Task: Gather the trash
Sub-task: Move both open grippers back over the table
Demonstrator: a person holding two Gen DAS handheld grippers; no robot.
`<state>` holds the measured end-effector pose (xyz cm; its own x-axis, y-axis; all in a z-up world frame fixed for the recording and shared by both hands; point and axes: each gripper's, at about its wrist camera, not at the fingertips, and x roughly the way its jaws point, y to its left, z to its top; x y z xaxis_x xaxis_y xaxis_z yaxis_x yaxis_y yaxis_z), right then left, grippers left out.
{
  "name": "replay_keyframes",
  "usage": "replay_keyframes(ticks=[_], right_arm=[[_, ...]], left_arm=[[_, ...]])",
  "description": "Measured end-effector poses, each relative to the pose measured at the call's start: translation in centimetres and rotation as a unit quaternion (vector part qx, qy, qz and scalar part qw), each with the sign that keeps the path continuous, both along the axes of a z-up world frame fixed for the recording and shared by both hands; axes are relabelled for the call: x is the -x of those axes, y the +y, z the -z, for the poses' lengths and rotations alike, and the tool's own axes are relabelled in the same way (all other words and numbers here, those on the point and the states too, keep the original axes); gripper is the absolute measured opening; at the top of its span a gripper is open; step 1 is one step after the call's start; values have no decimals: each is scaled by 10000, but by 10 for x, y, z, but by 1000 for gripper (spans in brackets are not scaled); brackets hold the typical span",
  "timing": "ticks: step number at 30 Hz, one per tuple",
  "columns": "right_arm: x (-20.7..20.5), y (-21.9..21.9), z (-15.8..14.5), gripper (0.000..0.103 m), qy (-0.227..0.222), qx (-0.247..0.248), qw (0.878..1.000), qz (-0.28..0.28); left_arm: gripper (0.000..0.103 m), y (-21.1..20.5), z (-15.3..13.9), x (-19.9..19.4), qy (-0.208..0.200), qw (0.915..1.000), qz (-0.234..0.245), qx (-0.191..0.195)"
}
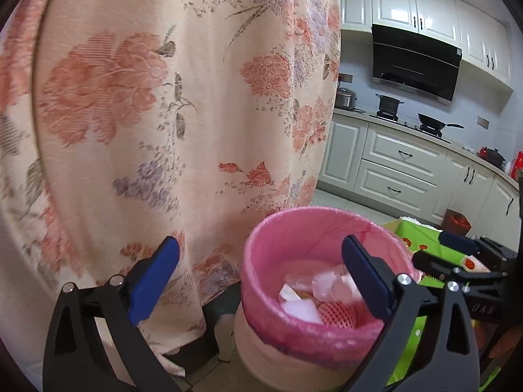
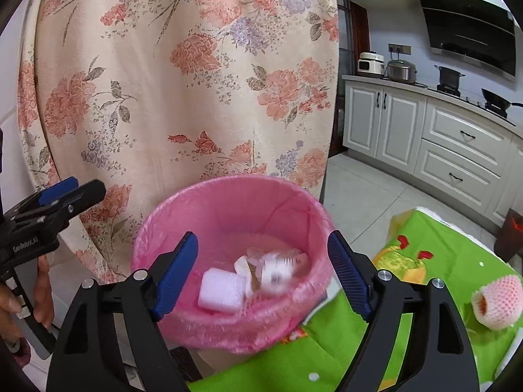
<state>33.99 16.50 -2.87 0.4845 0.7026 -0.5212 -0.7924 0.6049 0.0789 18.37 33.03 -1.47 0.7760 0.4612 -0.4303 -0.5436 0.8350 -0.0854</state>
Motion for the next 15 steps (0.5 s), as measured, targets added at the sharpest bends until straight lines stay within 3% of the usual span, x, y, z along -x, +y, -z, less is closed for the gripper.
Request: replay_keyframes(ticks=[5, 15], right_arm=[[16, -34, -5, 78, -20, -59, 9997, 219], [48, -111, 2, 80, 56, -65, 9968, 791]], left_arm=[[98, -24, 8, 13, 27, 9995, 144, 280], [98, -85, 27, 22, 237, 9968, 655, 394]])
